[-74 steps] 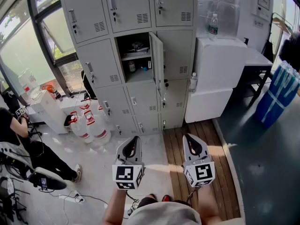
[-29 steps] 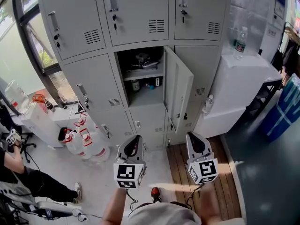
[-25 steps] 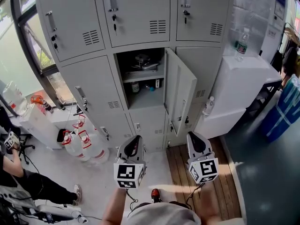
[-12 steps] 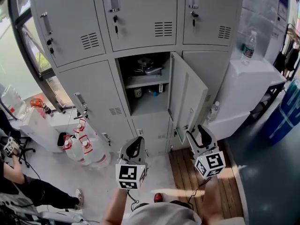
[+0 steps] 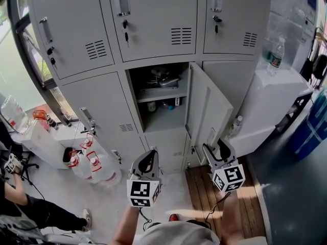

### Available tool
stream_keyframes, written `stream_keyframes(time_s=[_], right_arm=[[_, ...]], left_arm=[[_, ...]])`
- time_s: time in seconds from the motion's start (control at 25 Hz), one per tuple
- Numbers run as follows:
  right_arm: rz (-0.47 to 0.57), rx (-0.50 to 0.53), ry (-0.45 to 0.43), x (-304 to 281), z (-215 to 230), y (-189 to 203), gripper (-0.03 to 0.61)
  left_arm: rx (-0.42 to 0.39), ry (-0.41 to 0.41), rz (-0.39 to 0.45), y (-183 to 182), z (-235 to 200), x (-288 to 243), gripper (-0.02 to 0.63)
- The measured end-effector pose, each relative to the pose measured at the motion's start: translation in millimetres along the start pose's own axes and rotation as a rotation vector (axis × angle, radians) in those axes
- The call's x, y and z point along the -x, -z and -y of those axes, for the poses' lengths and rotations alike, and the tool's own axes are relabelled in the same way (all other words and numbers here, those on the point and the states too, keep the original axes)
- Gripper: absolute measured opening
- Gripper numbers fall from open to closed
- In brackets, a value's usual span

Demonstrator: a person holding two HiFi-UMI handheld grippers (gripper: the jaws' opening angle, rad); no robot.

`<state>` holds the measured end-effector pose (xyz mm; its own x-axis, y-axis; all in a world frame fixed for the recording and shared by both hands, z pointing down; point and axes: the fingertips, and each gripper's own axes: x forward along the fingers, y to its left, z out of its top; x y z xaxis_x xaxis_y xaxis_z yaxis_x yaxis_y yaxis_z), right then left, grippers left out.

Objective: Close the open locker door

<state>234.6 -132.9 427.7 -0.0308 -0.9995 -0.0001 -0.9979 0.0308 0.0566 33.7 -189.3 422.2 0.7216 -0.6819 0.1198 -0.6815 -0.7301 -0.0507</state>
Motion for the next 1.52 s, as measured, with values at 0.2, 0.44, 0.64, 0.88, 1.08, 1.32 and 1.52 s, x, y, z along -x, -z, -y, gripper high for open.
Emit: stream_keyframes(time_s=[0.2,0.44,0.64,0.88,1.08,1.32,1.52], right_arm=[[-0.001,0.010,-0.002,-6,-1,1,0.225],[0.014,0.015,0.003,-5,-2,-2,0.149],[0.017,0.014,-0.018,-7,-10,-3,0.144],[0.022,0.007,-0.064,-10,-27,-4,0.152],[0.022,0.004,-0.091,-13,-37,-4,0.156],[0.023,0.006,-0.131,-18,-55,-5,0.162],[0.022,0.012,-0.160,-25,-70,-7,0.158]], left_arm=[[0.003,-0.008,-0.008,4,-5,-4,0.021],[0.006,-0.022,-0.014,6,-8,-1,0.021],[0.008,-0.036,-0.017,7,-11,6,0.021],[0.010,-0.062,-0.013,8,-21,15,0.021],[0.007,-0.074,-0.008,7,-25,22,0.021],[0.006,-0.088,-0.004,8,-33,31,0.021],[0.008,-0.108,-0.002,8,-44,39,0.021]])
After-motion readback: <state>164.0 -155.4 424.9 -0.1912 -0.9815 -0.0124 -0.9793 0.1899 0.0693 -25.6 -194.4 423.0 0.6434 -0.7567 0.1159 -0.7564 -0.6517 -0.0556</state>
